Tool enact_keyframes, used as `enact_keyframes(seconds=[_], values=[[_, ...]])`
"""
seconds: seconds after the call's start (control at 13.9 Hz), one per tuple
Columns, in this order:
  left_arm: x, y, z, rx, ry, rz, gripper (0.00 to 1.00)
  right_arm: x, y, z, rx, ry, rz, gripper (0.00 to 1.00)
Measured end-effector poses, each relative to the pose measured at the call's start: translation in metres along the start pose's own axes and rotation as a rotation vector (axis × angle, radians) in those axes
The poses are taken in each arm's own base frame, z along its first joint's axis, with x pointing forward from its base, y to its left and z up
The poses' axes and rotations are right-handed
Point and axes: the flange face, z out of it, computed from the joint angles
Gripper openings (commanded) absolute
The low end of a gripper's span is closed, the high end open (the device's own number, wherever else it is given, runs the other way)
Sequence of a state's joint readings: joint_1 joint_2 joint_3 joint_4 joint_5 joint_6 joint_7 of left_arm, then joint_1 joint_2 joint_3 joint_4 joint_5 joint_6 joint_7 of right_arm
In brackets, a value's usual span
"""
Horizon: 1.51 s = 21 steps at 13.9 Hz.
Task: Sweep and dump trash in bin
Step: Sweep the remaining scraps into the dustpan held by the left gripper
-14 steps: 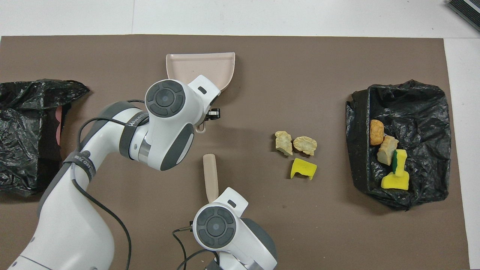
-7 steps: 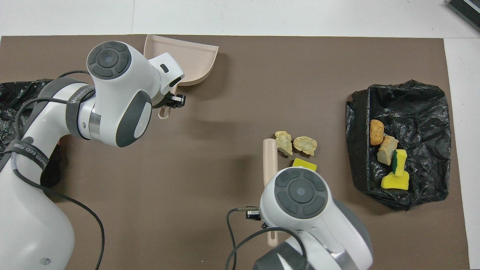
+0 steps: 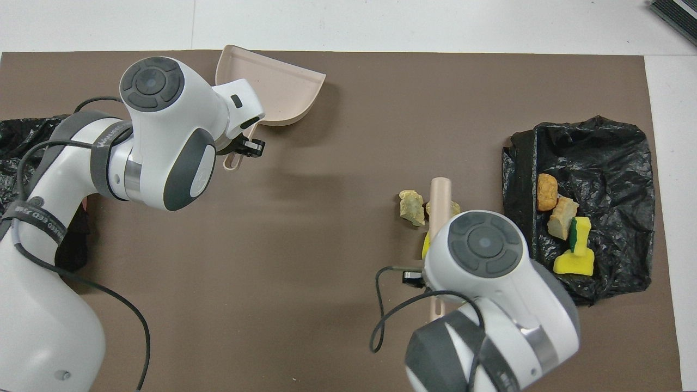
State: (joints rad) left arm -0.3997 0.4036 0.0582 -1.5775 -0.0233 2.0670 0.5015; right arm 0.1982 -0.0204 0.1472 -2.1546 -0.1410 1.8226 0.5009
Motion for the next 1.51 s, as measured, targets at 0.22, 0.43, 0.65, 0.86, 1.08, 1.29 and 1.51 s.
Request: enact_keyframes(seconds=[0.22,0.43,0.65,0.86,1.08,1.29,1.51], values=[[-0.001,-0.002,0.0,0.017,-0.013,0.379,0.0,-0.004,0.001,0.016,-0.014,-0.03,-0.04,0.0],[-0.003,0.003,0.004,0.002,-0.057,0.563,0.0,-0.01,-0.011,0.037,-0.033,-0.059,-0.067,0.0],[-0.005,0.031,0.015,-0.041,-0.129,0.64,0.0,-0.012,-0.028,0.043,-0.019,-0.041,-0.085,0.0],[-0.016,0.08,0.027,-0.08,-0.167,0.702,0.0,-0.023,-0.073,0.055,0.01,-0.036,-0.098,0.0],[-0.031,0.116,0.028,-0.082,-0.163,0.751,0.0,-0.032,-0.098,0.055,0.079,-0.044,-0.101,0.0],[-0.05,0.146,0.041,-0.059,-0.127,0.789,0.0,-0.038,-0.121,0.044,0.199,-0.034,-0.08,0.0],[-0.056,0.156,0.042,-0.051,-0.114,0.797,0.0,-0.042,-0.155,0.022,0.313,-0.04,-0.075,0.0]])
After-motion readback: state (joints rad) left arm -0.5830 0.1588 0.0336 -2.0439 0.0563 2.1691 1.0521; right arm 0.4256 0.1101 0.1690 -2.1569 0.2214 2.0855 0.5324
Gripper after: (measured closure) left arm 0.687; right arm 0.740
